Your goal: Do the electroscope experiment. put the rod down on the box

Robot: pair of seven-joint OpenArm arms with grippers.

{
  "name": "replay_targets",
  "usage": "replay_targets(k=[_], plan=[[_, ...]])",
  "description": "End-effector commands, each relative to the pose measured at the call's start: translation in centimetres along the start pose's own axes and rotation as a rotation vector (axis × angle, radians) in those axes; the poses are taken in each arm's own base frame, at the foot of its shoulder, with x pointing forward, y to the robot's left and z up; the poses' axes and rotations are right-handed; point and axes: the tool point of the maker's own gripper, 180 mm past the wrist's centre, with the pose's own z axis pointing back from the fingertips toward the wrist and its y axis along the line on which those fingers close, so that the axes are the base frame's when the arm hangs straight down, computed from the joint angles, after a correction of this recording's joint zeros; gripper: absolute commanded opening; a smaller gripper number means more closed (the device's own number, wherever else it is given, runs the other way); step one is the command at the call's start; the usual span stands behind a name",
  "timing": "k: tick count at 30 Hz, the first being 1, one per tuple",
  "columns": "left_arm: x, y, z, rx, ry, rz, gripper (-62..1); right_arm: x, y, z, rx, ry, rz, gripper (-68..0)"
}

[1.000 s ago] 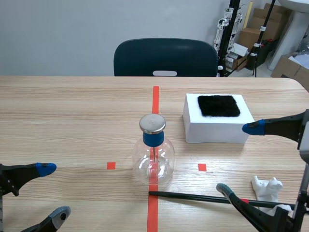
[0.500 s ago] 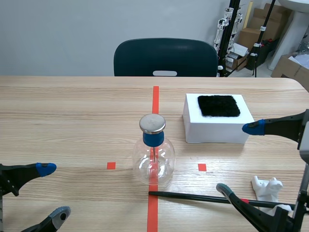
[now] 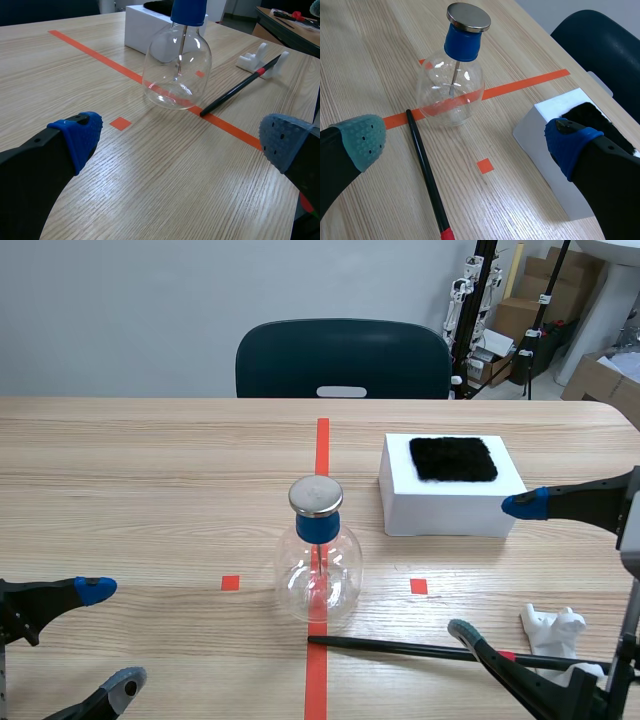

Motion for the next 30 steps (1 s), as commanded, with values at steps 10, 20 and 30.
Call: replay_targets(k=[10, 20, 30], plan=[[0.71, 0.34, -0.22, 0.007, -0.031, -0.006, 1.4, 0.95, -0.52, -0.14, 0.0, -0.032, 0.019, 0.4], [0.71, 0.34, -0.22, 0.007, -0.031, -0.006, 1.4, 0.68, -0.52, -0.15, 0.0, -0.017, 0.019, 0.4], [0.71, 0.34, -0.22, 0.007, -0.031, -0.006, 1.4, 0.68, -0.52, -0.15, 0.0, -0.017, 0.019, 0.4]])
